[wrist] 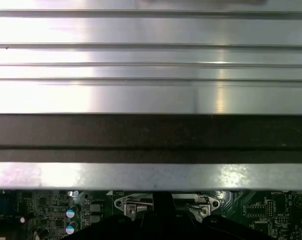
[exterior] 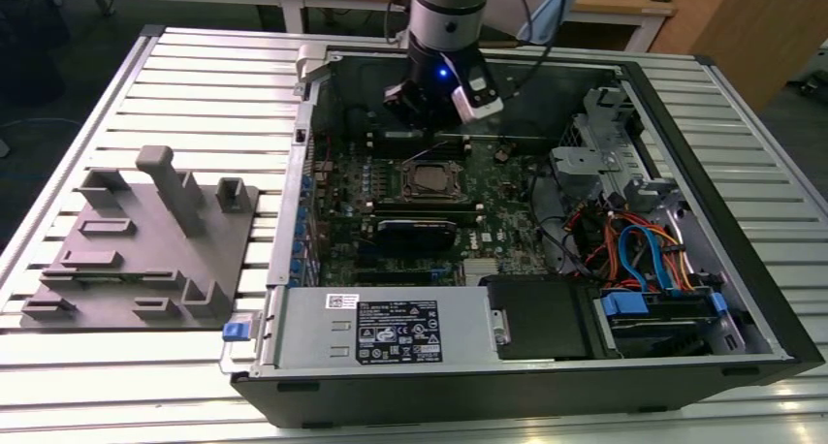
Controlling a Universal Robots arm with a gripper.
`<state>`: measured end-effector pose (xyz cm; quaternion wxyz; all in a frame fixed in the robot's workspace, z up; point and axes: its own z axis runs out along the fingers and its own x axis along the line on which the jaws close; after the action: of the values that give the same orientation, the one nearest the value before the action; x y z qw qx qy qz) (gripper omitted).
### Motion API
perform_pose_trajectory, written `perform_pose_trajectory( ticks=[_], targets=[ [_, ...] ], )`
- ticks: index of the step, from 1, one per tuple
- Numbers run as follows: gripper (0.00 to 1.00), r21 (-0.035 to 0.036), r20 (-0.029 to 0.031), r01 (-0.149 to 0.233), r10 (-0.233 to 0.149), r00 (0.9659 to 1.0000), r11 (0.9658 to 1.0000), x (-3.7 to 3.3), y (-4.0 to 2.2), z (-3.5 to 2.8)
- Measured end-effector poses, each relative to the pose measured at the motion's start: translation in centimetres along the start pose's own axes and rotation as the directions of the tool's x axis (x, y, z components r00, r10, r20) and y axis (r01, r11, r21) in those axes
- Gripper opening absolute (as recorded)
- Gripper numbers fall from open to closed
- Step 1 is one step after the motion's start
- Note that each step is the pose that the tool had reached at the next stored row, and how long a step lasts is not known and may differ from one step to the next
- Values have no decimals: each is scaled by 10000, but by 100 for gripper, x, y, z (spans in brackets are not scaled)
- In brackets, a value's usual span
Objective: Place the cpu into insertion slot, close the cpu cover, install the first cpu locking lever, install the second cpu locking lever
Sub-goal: 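Install the first cpu locking lever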
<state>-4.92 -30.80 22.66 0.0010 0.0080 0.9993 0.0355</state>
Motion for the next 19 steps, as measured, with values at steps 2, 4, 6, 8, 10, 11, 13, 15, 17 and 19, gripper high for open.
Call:
perform_pose_trajectory(
  ticks=[2,4,6,8,10,11,13,15,17,19],
  targets=[
    [11,-2,5,-46,46,10000,10000,-6,0,6],
    [11,0,4,-58,58,10000,10000,-11,3,11],
    [11,-1,5,-58,58,10000,10000,-15,5,17],
    [11,-2,5,-57,57,10000,10000,-21,8,22],
    [11,-2,5,-57,57,10000,10000,-26,11,28],
    [11,-1,5,-59,59,10000,10000,-29,13,30],
    [11,0,4,-57,57,10000,10000,-36,15,36],
    [11,-1,4,-58,58,10000,10000,-41,17,43],
    [11,-1,5,-57,57,10000,10000,-48,18,51],
    [11,-1,4,-58,58,10000,10000,-55,20,59]
  ],
)
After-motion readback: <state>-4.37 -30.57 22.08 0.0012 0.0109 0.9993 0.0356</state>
